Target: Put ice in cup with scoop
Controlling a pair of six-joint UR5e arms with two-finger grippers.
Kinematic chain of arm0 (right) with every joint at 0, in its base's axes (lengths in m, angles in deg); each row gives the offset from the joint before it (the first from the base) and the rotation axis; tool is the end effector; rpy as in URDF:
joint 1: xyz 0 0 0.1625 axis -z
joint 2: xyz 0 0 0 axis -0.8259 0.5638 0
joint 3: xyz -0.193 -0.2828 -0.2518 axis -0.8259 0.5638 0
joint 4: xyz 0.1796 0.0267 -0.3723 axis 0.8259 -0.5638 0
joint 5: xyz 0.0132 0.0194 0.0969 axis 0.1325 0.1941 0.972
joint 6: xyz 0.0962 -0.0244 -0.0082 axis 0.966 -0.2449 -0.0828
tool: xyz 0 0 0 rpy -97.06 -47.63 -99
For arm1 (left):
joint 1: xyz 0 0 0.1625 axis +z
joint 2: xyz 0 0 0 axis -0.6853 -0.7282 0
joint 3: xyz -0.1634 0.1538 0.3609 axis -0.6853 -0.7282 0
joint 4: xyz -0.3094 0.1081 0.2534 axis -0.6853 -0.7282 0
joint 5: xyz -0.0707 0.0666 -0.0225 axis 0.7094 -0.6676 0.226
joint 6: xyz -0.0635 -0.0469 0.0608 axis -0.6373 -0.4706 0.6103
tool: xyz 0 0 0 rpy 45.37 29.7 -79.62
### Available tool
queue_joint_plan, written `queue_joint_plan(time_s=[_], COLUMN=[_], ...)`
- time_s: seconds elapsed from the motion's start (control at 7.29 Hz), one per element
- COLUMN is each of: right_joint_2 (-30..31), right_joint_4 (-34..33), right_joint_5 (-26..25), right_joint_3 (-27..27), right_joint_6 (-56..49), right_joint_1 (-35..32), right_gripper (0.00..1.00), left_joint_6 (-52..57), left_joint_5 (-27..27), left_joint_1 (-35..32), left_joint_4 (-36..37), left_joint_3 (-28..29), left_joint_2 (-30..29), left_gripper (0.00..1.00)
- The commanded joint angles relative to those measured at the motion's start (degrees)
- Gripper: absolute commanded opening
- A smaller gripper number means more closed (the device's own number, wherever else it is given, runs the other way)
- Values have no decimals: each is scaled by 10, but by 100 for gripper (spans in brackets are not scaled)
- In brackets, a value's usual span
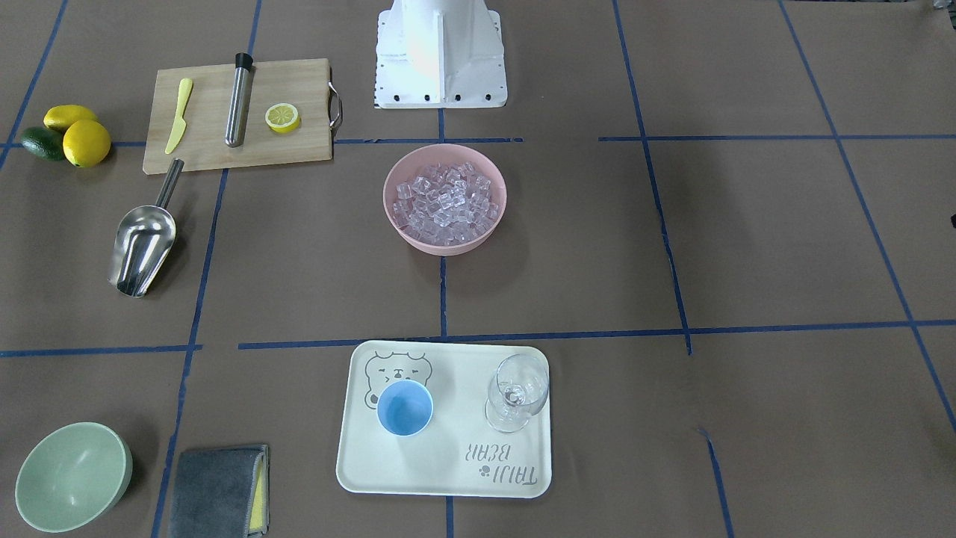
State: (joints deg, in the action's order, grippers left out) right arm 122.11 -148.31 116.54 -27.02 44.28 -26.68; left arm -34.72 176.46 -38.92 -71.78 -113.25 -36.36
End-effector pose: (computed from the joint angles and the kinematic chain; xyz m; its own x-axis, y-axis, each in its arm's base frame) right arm -0.0101 -0.5288 0.5401 0.6642 -0.0966 0.7413 0.0239 0.9939 0.1081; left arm 0.0143 -0.5424 0.5308 0.6194 0.4390 -0.6508 -0.1196 0.8721 0.4745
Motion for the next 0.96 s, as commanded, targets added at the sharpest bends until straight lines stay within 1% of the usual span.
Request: queue_joint_plan(time_s=[0.0,0.14,0.27,0.41,0.55,0.69,0.82], right_joint_2=[-5,-6,-12,-12,-11,-11,-11], right_joint_4=[2,2,3,15,20,43,52], right_joint_5=[13,7,6,-12,-18,-38,-41], right_joint_3=[-20,-41,-47,-62,-79,-99,-104], right_joint_6=[34,101,167,187,277,336,378], right_joint_1=[40,68,97,129,158,185,206], right_gripper=[100,100,100,100,100,100,100], left_joint_6=[5,4,2,4,7,24,26], left_joint_5=[-2,1,1,-2,-4,-4,-4], left_joint_1=[93,118,143,199,248,283,305], left_joint_4=[-24,-98,-187,-227,-261,-317,-331], left_joint_3=[-25,-31,-18,-13,0,15,16], left_joint_2=[-34,-40,-41,-48,-72,-91,-100], left_gripper=[100,100,100,100,100,100,100])
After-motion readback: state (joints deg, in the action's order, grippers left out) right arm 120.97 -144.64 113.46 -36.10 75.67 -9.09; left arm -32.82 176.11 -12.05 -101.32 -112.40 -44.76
